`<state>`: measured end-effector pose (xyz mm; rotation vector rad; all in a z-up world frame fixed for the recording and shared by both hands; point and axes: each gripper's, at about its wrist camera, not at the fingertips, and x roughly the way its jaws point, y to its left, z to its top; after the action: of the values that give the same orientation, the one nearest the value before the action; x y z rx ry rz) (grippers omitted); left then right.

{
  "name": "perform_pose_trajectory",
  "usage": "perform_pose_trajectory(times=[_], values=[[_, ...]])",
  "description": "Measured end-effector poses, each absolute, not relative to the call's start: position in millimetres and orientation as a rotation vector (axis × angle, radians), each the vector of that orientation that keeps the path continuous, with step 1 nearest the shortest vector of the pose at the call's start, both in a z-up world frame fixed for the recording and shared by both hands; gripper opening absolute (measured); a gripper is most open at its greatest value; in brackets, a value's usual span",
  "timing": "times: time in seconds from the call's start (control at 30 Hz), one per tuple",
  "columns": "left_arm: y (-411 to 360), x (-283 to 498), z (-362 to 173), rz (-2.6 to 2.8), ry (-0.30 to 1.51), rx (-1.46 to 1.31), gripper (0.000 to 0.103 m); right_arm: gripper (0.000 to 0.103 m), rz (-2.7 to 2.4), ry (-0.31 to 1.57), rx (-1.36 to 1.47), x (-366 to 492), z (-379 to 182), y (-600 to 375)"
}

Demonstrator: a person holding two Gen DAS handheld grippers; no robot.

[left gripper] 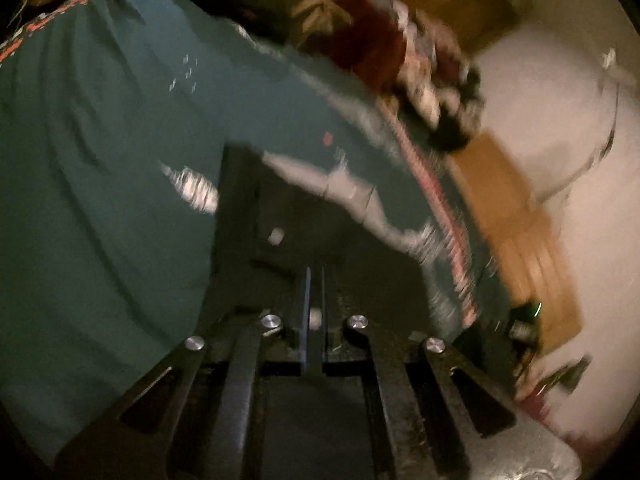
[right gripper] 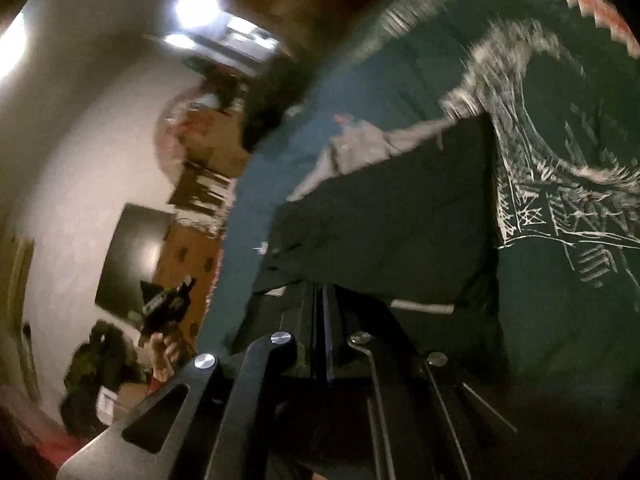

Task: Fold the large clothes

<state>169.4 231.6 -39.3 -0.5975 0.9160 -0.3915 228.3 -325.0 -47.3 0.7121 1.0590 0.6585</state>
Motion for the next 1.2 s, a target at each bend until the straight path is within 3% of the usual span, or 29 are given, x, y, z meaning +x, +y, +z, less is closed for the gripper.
perform_pose_trajectory(times=[0.07,0.13,0.2,0.43,0.7,0.8,0.97,1.13,1.2], values=[[233.9,147.5,-49.4,-0.416,0.973,-0.558,0.011,0.004,0.661,1.119,0.644,235.0,-57.8,-315.5],[243.1,119.3,-65.2,-0.398,1.034,-0.536,0.042,0.004,0.688,1.138,0.611,224.1,-64.0,-313.5],[258.8,77.4,-84.6,-0.348,1.078,-0.554,0.051,0.004,0.701,1.138,0.624,202.9,-70.2,-318.0],[260.0,-19.4,-108.6,-0.393,1.107,-0.591,0.052,0.004,0.655,1.15,0.692,130.3,-94.0,-343.8],[227.8,-23.9,-123.7,-0.408,1.142,-0.449,0.052,0.006,0.616,1.21,0.683,88.9,-121.3,-347.3],[213.7,-29.1,-117.0,-0.488,1.122,-0.429,0.04,0.006,0.597,1.221,0.692,79.6,-129.5,-350.0],[208.8,-30.6,-126.0,-0.474,1.157,-0.392,0.03,0.007,0.584,1.236,0.684,72.8,-134.6,-349.4],[205.7,-29.6,-131.7,-0.461,1.146,-0.355,0.033,0.012,0.576,1.265,0.627,67.5,-140.4,-345.5],[209.2,-31.4,-133.2,-0.476,1.137,-0.375,0.033,0.021,0.546,1.281,0.55,64.5,-142.5,-343.4]])
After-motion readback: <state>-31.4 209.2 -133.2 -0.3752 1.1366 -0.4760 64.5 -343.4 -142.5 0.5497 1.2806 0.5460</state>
